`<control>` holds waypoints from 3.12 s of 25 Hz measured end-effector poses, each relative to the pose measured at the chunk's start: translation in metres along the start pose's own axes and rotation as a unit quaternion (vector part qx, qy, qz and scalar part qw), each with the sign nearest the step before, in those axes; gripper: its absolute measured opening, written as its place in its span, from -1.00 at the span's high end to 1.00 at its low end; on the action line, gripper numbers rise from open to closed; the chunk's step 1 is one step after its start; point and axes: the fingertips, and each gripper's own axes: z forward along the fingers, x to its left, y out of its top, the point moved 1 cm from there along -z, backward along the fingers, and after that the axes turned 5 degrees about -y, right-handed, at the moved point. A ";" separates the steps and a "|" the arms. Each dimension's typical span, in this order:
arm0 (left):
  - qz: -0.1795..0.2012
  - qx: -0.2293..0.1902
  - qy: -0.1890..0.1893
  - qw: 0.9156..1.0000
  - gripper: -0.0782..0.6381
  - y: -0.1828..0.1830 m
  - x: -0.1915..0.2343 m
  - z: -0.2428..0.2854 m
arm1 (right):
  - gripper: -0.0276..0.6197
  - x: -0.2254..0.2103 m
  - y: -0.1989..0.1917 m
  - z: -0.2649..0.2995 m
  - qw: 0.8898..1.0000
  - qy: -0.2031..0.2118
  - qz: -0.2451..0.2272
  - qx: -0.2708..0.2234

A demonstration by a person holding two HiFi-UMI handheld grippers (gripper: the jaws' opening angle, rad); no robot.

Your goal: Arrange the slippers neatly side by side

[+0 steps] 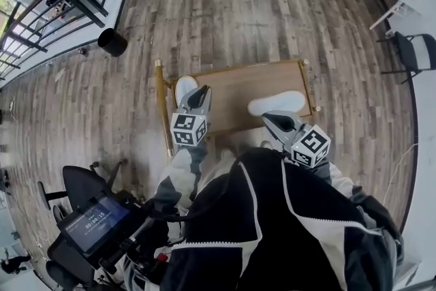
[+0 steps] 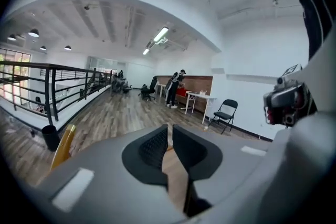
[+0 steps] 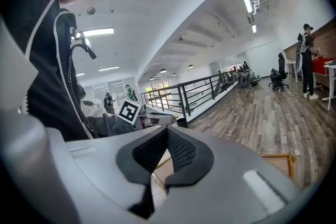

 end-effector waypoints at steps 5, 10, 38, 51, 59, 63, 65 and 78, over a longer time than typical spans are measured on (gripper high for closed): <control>0.015 -0.077 -0.046 0.996 0.73 0.053 -0.046 -0.031 | 0.90 0.002 0.007 0.019 1.000 0.013 -0.010 -0.018; 0.016 -0.134 -0.107 0.985 0.73 0.086 -0.098 -0.057 | 0.90 -0.001 0.006 0.029 0.999 0.022 -0.008 -0.029; -0.017 -0.126 -0.214 0.969 0.73 0.068 -0.143 -0.067 | 0.57 -0.028 -0.017 0.007 0.997 -0.058 0.037 -0.023; -0.042 -0.114 -0.206 0.971 0.74 0.060 -0.138 -0.067 | 0.24 -0.159 -0.177 -0.023 0.913 -0.266 0.291 0.104; -0.038 -0.105 -0.211 0.971 0.74 0.057 -0.142 -0.065 | 0.22 -0.198 -0.234 -0.014 0.849 -0.318 0.398 0.136; -0.025 -0.105 -0.206 0.973 0.73 0.058 -0.139 -0.066 | 0.23 -0.211 -0.247 0.001 0.827 -0.326 0.434 0.145; -0.023 -0.103 -0.206 0.973 0.74 0.056 -0.138 -0.067 | 0.24 -0.218 -0.257 0.004 0.804 -0.334 0.474 0.134; -0.031 -0.105 -0.172 0.979 0.73 0.049 -0.118 -0.073 | 0.83 -0.235 -0.273 0.023 0.784 -0.337 0.498 0.157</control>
